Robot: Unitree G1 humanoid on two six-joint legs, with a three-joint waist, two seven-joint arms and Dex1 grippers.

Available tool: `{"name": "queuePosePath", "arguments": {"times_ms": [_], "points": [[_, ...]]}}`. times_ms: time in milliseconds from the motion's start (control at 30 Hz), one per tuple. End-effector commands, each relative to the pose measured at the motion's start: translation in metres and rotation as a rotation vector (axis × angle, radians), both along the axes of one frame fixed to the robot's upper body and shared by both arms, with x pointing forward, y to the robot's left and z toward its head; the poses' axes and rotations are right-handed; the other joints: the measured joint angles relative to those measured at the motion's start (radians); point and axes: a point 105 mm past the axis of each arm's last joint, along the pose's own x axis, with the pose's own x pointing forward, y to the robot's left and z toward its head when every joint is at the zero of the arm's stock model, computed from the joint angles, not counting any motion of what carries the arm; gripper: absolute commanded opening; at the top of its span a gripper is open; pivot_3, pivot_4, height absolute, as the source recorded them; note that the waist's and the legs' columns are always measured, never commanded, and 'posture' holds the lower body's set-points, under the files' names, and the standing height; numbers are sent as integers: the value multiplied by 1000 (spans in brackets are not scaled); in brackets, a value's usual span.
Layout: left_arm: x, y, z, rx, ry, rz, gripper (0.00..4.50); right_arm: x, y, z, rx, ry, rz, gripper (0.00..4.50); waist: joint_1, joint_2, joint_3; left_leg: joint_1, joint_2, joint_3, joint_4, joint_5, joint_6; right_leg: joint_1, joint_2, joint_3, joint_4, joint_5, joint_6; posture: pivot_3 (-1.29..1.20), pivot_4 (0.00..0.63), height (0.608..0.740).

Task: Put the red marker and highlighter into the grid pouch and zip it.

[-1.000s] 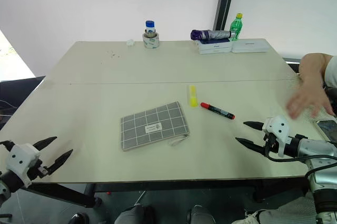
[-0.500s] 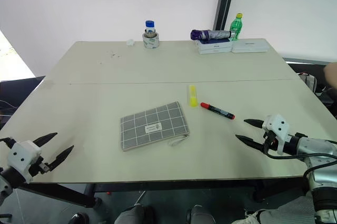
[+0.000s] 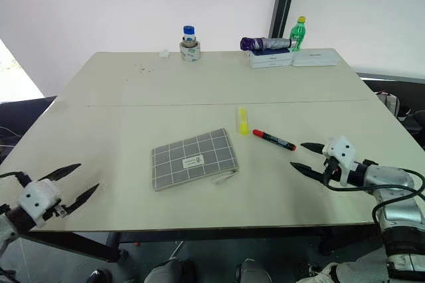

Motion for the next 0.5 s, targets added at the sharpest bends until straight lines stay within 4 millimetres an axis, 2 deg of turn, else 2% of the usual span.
{"name": "queuePosePath", "arguments": {"times_ms": [33,167,333,500], "points": [[6,-11,3,214,-67,-124,3665,10,24,14,57,-55,33,2090,0,0,0,-1,0,0,0,0,0,-1,0,0,0,0,0,0,150,740],[20,-26,11,313,-175,-219,3665,22,58,10,95,-83,53,19,-1,1,0,-5,0,1,0,0,0,-6,0,0,0,1,0,0,150,740],[34,-49,8,362,-223,-336,3665,33,81,1,77,-96,38,19,1,1,0,-6,0,3,0,2,3,-5,1,-1,1,3,3,0,150,740],[31,-76,-11,379,-186,-497,3665,40,93,-4,-6,-103,49,19,-1,1,0,-6,0,5,0,2,3,-2,3,0,2,3,4,0,150,740]]}}
